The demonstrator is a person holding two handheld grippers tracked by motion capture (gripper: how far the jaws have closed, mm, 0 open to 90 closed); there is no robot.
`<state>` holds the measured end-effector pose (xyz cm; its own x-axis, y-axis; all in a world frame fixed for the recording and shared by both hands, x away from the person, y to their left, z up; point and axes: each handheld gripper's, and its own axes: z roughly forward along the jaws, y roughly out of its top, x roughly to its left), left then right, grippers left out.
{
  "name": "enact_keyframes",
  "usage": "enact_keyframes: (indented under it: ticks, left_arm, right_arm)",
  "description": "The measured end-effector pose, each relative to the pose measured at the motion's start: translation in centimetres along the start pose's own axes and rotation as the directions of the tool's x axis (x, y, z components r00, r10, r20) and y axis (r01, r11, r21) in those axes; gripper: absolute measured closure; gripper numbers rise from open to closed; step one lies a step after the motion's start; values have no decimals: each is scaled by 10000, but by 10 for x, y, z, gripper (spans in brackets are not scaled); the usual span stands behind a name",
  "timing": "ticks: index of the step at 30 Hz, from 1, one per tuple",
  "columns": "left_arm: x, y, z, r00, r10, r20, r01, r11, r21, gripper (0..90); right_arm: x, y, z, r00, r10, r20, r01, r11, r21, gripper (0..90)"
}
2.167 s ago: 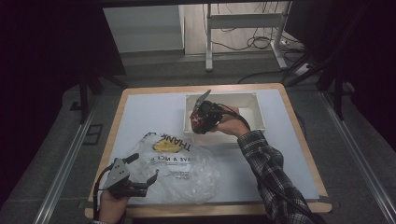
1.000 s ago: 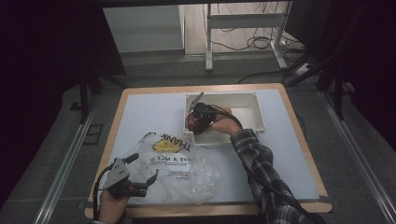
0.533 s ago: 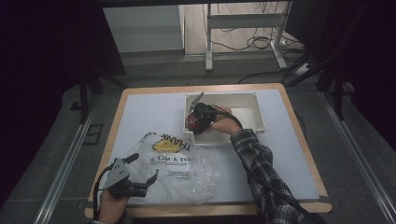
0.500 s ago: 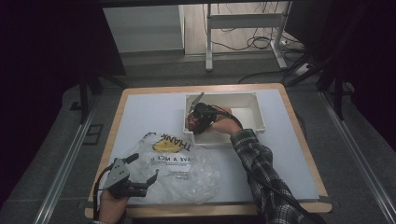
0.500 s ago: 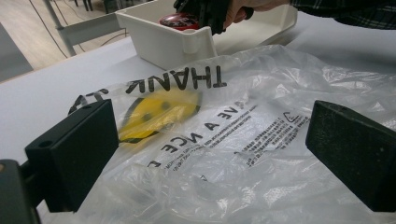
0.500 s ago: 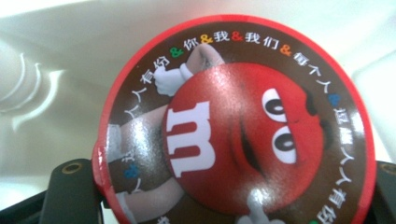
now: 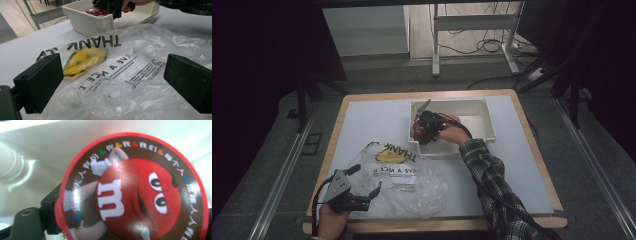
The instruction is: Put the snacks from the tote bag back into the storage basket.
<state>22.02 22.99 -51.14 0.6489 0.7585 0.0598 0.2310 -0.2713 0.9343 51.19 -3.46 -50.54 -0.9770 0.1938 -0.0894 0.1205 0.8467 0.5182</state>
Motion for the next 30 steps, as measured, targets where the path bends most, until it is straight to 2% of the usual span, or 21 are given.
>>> enact_keyframes:
  ticks: [16, 30]
  left_arm:
    - [-1, 0, 0, 10000, 29, -33, -29, 10000, 30, 24]
    - [-1, 0, 0, 10000, 44, -50, -44, 10000, 33, 24]
  right_arm:
    - [0, -3, -8, 9993, 365, 48, -363, 9989, -311, 118]
    - [3, -1, -16, 9991, 368, 227, -354, 9977, -578, 91]
